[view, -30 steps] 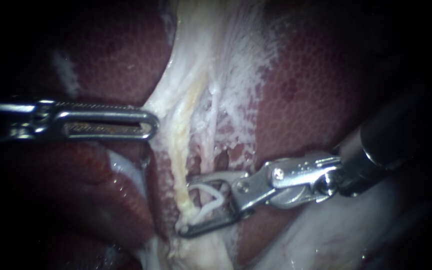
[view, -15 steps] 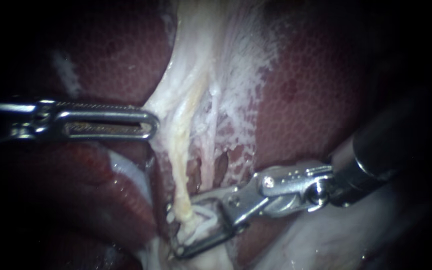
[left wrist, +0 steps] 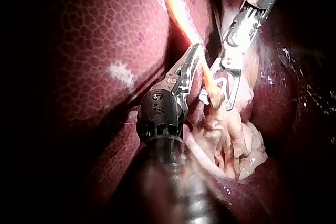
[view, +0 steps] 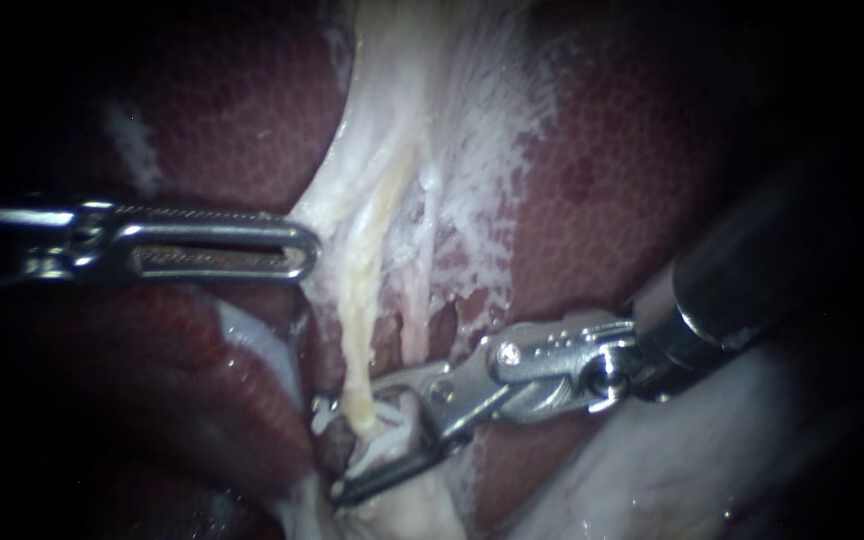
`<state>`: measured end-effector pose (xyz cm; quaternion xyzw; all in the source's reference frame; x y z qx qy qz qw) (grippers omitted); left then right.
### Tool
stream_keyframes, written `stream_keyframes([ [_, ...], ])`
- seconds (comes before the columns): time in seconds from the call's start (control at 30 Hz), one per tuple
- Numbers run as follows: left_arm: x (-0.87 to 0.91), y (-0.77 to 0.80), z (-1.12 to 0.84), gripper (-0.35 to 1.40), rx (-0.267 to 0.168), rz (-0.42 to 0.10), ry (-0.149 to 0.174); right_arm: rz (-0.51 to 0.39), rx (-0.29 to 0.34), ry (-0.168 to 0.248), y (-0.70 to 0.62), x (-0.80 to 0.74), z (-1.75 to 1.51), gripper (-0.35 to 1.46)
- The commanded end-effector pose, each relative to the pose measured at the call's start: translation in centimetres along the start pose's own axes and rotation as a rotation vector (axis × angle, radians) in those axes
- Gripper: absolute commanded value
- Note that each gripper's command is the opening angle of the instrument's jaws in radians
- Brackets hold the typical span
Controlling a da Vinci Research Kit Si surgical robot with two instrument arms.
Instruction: Clipping first clip left tube
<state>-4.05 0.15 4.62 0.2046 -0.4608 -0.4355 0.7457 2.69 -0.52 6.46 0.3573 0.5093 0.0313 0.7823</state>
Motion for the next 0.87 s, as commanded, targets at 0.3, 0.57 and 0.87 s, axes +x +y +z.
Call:
stream_keyframes([
  [0.3,0.01,0.00,0.01,-0.35,-0.001,0.001,0.000,0.047,-0.001,0.002,0.07,-0.07,-0.08,-0.35],
  [0.57,0.01,0.00,0.01,-0.35,-0.001,0.001,0.000,0.047,-0.003,0.002,0.10,-0.07,-0.08,-0.35],
  [0.87,0.01,-0.01,0.03,-0.35,-0.002,0.001,-0.001,0.053,-0.002,0.002,0.10,-0.08,-0.08,-0.35],
])
